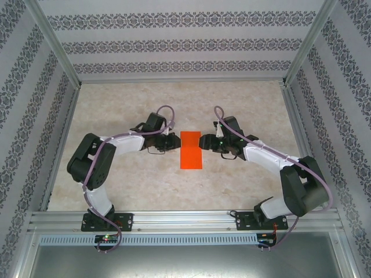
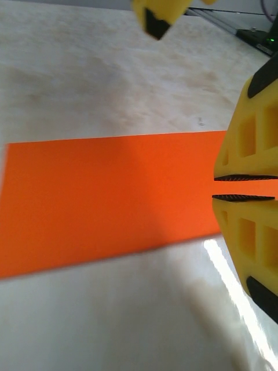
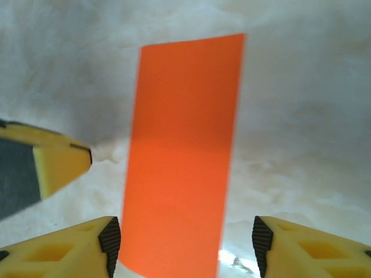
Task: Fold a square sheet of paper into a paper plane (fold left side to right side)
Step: First fold the square sheet of paper in half at the center of the table.
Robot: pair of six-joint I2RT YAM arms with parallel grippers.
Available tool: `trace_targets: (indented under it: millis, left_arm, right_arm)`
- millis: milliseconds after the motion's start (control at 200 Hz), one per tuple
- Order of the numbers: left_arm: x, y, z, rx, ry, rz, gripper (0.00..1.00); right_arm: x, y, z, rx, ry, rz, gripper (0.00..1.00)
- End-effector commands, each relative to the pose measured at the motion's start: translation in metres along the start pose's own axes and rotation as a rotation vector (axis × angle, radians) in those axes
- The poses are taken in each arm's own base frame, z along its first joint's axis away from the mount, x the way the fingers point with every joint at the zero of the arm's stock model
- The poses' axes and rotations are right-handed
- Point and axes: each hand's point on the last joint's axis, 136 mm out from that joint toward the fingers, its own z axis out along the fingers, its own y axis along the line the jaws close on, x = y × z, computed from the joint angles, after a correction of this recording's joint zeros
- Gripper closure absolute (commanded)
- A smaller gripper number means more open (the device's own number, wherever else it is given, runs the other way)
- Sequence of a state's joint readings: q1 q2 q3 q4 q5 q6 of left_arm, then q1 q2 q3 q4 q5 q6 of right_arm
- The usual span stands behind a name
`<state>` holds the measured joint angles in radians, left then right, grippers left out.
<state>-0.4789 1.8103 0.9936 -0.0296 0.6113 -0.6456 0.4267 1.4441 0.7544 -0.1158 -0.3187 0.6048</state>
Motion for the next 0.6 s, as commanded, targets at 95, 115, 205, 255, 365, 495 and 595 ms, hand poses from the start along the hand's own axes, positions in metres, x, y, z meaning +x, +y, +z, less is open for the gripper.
trace_targets:
  millis: [95, 115, 205, 255, 365, 495, 595]
  left_arm:
    - [-0.007, -0.002, 0.019, 0.005, 0.003, -0.021, 0.83]
    - [-0.006, 0.000, 0.020, -0.006, 0.006, -0.020, 0.83]
    - [-0.002, 0.010, 0.022, -0.050, 0.019, -0.021, 0.83]
    - [0.000, 0.012, 0.023, -0.055, 0.024, -0.023, 0.84]
    - [0.005, 0.016, 0.026, -0.053, 0.031, -0.028, 0.84]
    - [0.010, 0.024, 0.025, -0.092, 0.036, -0.032, 0.84]
    - [0.013, 0.027, 0.023, -0.115, 0.043, -0.023, 0.84]
  right_arm:
    - [0.014, -0.006, 0.004, -0.060, 0.024, 0.084, 0.26]
    - [0.015, -0.007, 0.003, -0.058, 0.026, 0.088, 0.25]
    - [0.018, -0.009, 0.004, -0.057, 0.037, 0.092, 0.19]
    - [0.018, -0.009, 0.004, -0.056, 0.038, 0.094, 0.16]
    - [0.018, -0.008, 0.005, -0.060, 0.049, 0.098, 0.14]
    - [0.018, -0.005, 0.006, -0.070, 0.069, 0.100, 0.14]
    - [0.019, -0.004, 0.007, -0.072, 0.080, 0.104, 0.15]
